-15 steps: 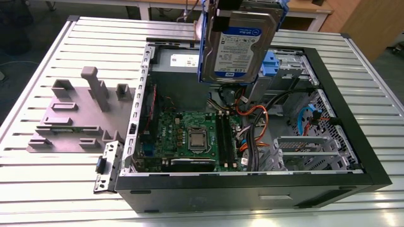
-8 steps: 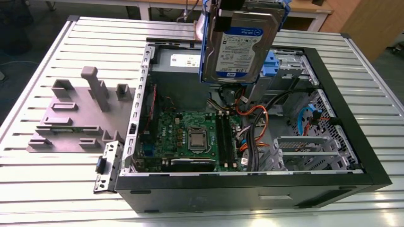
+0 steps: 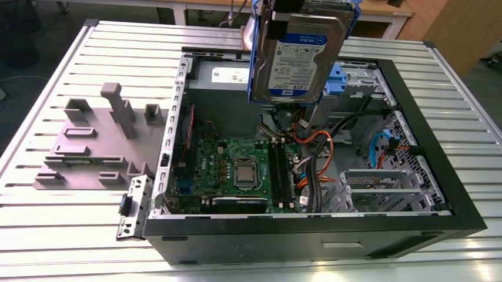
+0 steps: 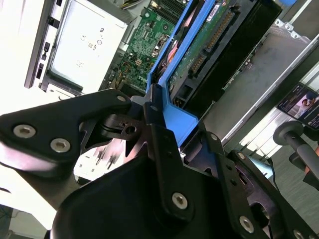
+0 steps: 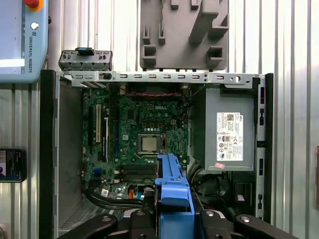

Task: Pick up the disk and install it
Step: 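Insert the disk into the insertion slot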

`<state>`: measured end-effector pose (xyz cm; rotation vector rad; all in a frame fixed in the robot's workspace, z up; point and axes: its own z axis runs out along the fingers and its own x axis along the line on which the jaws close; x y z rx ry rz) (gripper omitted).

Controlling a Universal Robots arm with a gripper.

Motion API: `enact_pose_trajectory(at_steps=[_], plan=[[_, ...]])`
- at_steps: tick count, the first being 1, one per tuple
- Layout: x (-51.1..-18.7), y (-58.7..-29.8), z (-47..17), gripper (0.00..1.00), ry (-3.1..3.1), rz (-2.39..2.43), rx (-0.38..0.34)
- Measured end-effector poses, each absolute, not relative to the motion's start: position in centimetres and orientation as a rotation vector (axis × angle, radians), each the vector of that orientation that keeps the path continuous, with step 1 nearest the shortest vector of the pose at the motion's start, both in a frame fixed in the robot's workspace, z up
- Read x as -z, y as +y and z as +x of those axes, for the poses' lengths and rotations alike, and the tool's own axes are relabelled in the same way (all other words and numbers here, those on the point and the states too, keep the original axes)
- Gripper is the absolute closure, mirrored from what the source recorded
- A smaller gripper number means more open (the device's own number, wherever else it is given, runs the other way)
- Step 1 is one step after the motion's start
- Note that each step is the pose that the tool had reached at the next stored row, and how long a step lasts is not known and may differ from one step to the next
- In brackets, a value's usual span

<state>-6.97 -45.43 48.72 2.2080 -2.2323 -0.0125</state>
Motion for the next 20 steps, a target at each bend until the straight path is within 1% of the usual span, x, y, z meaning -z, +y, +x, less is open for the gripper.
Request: enact_pose_trajectory(at_steps=[5, 20], plan=[[-48.7, -45.6, -7.0, 0.64, -2.232, 2.208, 0.013], [-48.7, -47.6, -7.0, 0.64, -2.232, 2.208, 0.013]])
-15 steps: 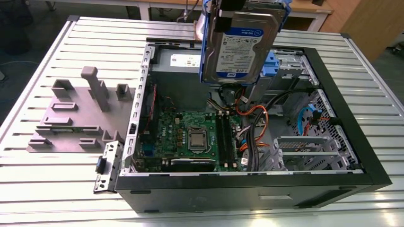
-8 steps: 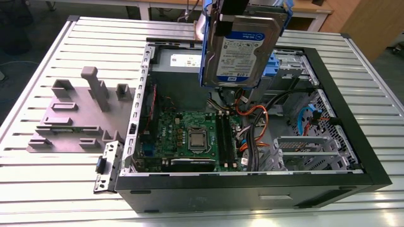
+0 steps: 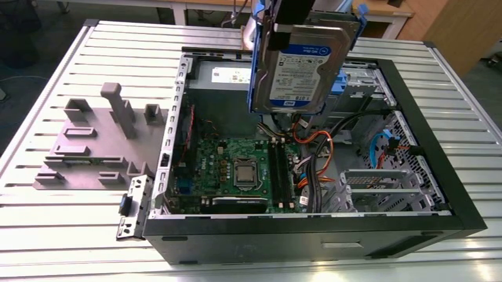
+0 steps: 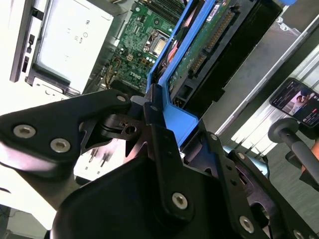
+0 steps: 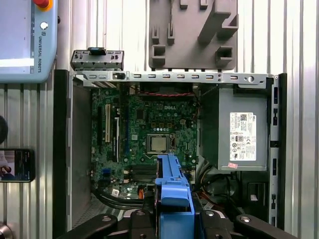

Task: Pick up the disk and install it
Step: 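Insert the disk into the insertion slot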

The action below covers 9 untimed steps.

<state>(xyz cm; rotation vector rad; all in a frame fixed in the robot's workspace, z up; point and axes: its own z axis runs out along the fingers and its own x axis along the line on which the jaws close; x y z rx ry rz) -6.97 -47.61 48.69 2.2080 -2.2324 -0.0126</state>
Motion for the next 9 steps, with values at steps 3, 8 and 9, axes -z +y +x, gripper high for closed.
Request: enact_pose_trajectory(at_steps=[3, 8, 9], plan=[[-48.68, -47.87, -6.97, 0.64, -2.232, 2.208, 0.013], [-48.66, -48.29, -6.97, 0.64, -2.232, 2.208, 0.013], [-48.66, -48.37, -6.97, 0.64, -2.232, 2.208, 0.013]])
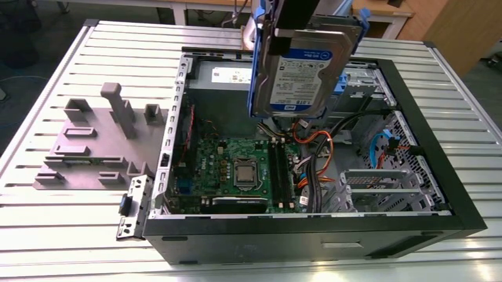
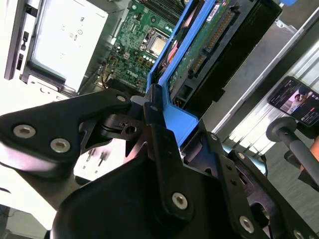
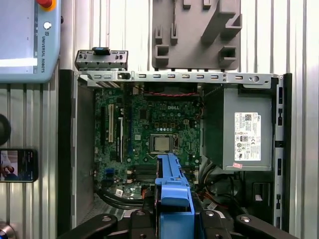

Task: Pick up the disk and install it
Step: 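Insert the disk into the insertion slot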

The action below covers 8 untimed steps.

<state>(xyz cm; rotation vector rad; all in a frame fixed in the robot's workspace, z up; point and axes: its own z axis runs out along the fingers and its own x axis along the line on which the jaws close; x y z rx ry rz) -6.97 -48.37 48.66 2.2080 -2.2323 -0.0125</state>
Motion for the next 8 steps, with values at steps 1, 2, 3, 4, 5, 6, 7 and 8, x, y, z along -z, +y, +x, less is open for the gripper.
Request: enact_pose_trajectory(at_steps=[1, 2, 3, 4, 5, 6, 7, 8], plan=[[-48.65, -48.44, -6.97, 0.64, -2.232, 2.208, 0.013], [-48.65, -48.52, -6.97, 0.64, -2.232, 2.208, 0.013], [-48.65, -48.6, -6.97, 0.64, -2.232, 2.208, 0.013], [-48.65, -48.67, -6.97, 0.64, -2.232, 2.208, 0.013], [-48.64, -48.75, -6.97, 0.64, -2.232, 2.208, 0.013], [-48.64, -48.83, -6.97, 0.64, -2.232, 2.208, 0.013], [-48.63, -48.9, -6.97, 0.64, -2.232, 2.208, 0.013], [-48.63, -48.97, -6.97, 0.64, -2.232, 2.208, 0.013]])
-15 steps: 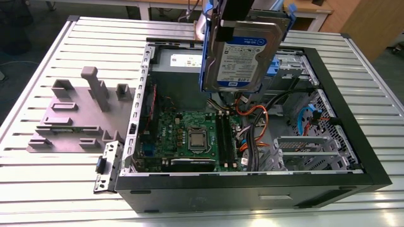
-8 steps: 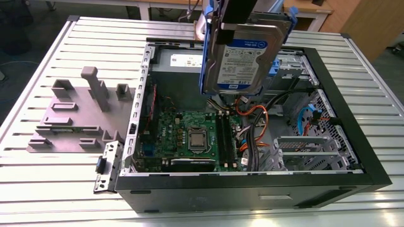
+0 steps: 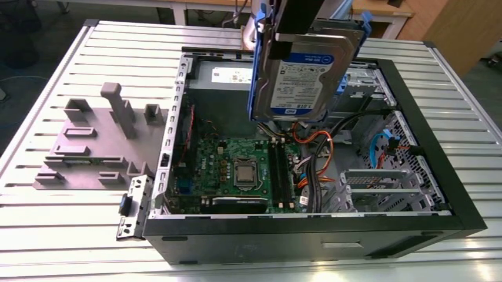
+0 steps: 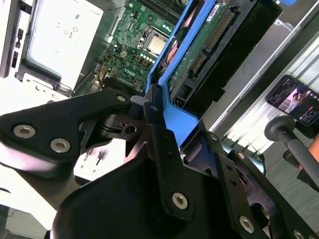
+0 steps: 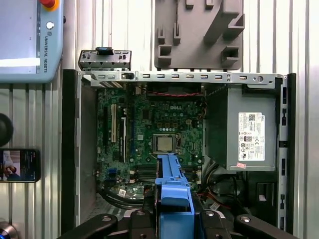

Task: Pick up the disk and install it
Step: 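Insert the disk into the insertion slot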

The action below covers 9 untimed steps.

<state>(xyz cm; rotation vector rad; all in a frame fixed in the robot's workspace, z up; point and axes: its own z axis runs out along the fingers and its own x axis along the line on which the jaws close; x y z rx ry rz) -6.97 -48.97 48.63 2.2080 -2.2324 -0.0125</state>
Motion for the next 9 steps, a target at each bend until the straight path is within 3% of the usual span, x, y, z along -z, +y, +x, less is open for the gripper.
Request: enact_pose_trajectory(at_steps=[9], plan=[[-48.61, -49.58, -6.97, 0.64, -2.232, 2.208, 0.012]])
